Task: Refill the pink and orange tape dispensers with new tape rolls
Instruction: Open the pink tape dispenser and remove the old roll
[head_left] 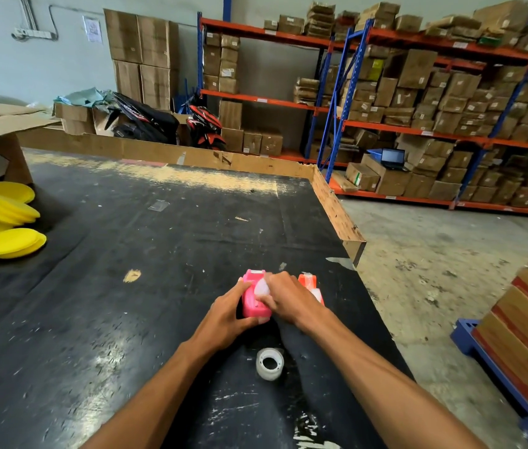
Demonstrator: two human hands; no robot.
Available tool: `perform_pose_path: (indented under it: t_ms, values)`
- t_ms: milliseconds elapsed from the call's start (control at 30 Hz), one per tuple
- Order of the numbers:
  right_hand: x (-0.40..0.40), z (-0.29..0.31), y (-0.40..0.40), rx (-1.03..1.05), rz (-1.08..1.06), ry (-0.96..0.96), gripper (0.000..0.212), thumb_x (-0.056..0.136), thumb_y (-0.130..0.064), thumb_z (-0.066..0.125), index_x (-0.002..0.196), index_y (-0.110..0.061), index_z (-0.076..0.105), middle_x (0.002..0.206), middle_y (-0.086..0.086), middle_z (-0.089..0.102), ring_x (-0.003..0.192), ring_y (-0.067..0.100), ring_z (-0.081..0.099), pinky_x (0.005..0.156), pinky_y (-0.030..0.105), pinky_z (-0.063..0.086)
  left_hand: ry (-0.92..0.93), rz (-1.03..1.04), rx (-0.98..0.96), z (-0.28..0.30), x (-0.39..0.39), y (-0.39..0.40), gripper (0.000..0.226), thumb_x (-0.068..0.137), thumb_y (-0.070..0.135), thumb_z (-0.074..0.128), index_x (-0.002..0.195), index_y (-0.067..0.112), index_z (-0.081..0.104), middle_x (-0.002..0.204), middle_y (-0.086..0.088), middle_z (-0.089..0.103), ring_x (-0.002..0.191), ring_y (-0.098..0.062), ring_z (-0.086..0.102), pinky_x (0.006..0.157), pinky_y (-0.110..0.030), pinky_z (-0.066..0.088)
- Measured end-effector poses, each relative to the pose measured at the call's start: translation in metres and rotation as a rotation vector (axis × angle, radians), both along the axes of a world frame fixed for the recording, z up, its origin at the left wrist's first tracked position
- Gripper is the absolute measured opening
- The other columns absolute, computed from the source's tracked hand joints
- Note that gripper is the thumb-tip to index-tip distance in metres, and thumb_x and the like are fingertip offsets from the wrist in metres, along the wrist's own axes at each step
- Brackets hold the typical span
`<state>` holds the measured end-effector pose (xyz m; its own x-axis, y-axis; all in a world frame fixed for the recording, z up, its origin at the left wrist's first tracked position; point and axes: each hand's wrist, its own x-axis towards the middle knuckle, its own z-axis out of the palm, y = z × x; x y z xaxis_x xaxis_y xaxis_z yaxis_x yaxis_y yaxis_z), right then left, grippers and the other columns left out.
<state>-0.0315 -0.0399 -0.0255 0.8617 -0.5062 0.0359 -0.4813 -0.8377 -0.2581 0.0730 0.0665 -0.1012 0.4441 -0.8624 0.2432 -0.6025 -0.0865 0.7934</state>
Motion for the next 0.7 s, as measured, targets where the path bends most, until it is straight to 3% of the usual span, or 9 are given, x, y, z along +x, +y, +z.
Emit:
perform_pose_path:
  t_ms: [67, 167, 233, 367, 467, 567, 633, 700]
  values:
    - [-0.002, 0.005, -0.002, -0.039, -0.015, -0.087, 0.028, 0.089, -0.023, 0.057, 0.103, 0.000, 0.057, 0.106, 0.027, 0.065, 0.097, 0.045, 0.059, 0.069, 0.040, 0.042, 0.006, 0.024, -0.001, -0.001, 0.001, -0.001, 0.056, 0.073, 0.039, 0.080, 0.122, 0.031, 0.055, 0.104, 0.012, 0.070, 0.092, -0.005, 0.067, 0.083, -0.027, 0.053]
    - [-0.006, 0.015, -0.005, 0.015, -0.032, -0.146, 0.025, 0.083, -0.026, 0.063, 0.096, -0.004, 0.060, 0.102, 0.021, 0.067, 0.095, 0.041, 0.060, 0.065, 0.037, 0.041, -0.086, 0.051, 0.062, -0.002, 0.000, -0.001, 0.060, 0.072, 0.048, 0.075, 0.125, 0.029, 0.054, 0.111, 0.010, 0.068, 0.100, -0.010, 0.064, 0.088, -0.033, 0.052]
    - [-0.012, 0.017, -0.008, 0.104, -0.031, -0.200, 0.023, 0.077, -0.024, 0.067, 0.090, -0.005, 0.063, 0.093, 0.017, 0.069, 0.088, 0.036, 0.063, 0.069, 0.043, 0.051, -0.110, 0.085, 0.100, -0.003, 0.001, 0.000, 0.064, 0.073, 0.048, 0.073, 0.130, 0.026, 0.054, 0.123, 0.009, 0.066, 0.112, -0.011, 0.061, 0.095, -0.035, 0.049]
    - [-0.038, 0.013, -0.004, 0.260, -0.029, -0.259, 0.026, 0.073, -0.021, 0.075, 0.096, -0.009, 0.069, 0.090, 0.009, 0.072, 0.083, 0.021, 0.066, 0.077, 0.042, 0.055, -0.108, 0.108, 0.125, -0.003, 0.001, 0.001, 0.072, 0.072, 0.049, 0.075, 0.135, 0.024, 0.051, 0.130, 0.012, 0.064, 0.119, -0.008, 0.059, 0.099, -0.030, 0.047]
    - [-0.060, 0.010, 0.003, 0.353, 0.007, -0.354, 0.024, 0.074, -0.016, 0.077, 0.096, -0.010, 0.068, 0.084, 0.001, 0.066, 0.071, 0.008, 0.058, 0.070, 0.029, 0.051, -0.052, 0.093, -0.010, 0.004, -0.009, 0.007, 0.059, 0.073, 0.026, 0.079, 0.127, 0.021, 0.056, 0.121, 0.023, 0.060, 0.113, 0.001, 0.055, 0.097, -0.015, 0.042]
    - [-0.075, 0.009, 0.009, 0.331, 0.030, -0.414, 0.027, 0.073, -0.019, 0.077, 0.098, -0.017, 0.067, 0.088, 0.001, 0.067, 0.070, 0.005, 0.056, 0.068, 0.023, 0.049, 0.137, 0.229, -0.167, 0.018, -0.024, 0.016, 0.035, 0.080, 0.006, 0.068, 0.115, 0.014, 0.069, 0.112, 0.005, 0.070, 0.105, -0.013, 0.064, 0.093, -0.027, 0.048]
    - [-0.079, 0.008, 0.013, 0.247, 0.050, -0.415, 0.031, 0.073, -0.023, 0.075, 0.102, -0.021, 0.065, 0.095, 0.004, 0.064, 0.084, 0.015, 0.059, 0.077, 0.031, 0.051, 0.367, 0.189, -0.189, 0.035, -0.041, 0.023, 0.015, 0.088, 0.011, 0.066, 0.095, 0.018, 0.077, 0.089, 0.003, 0.078, 0.084, -0.010, 0.070, 0.080, -0.030, 0.054]
    - [-0.078, 0.008, 0.021, 0.198, 0.088, -0.404, 0.033, 0.076, -0.021, 0.073, 0.109, -0.021, 0.064, 0.098, 0.005, 0.061, 0.089, 0.017, 0.057, 0.081, 0.032, 0.050, 0.527, 0.121, -0.163, 0.051, -0.059, 0.029, 0.019, 0.091, 0.019, 0.062, 0.080, 0.021, 0.078, 0.072, 0.003, 0.078, 0.072, -0.012, 0.071, 0.071, -0.028, 0.055]
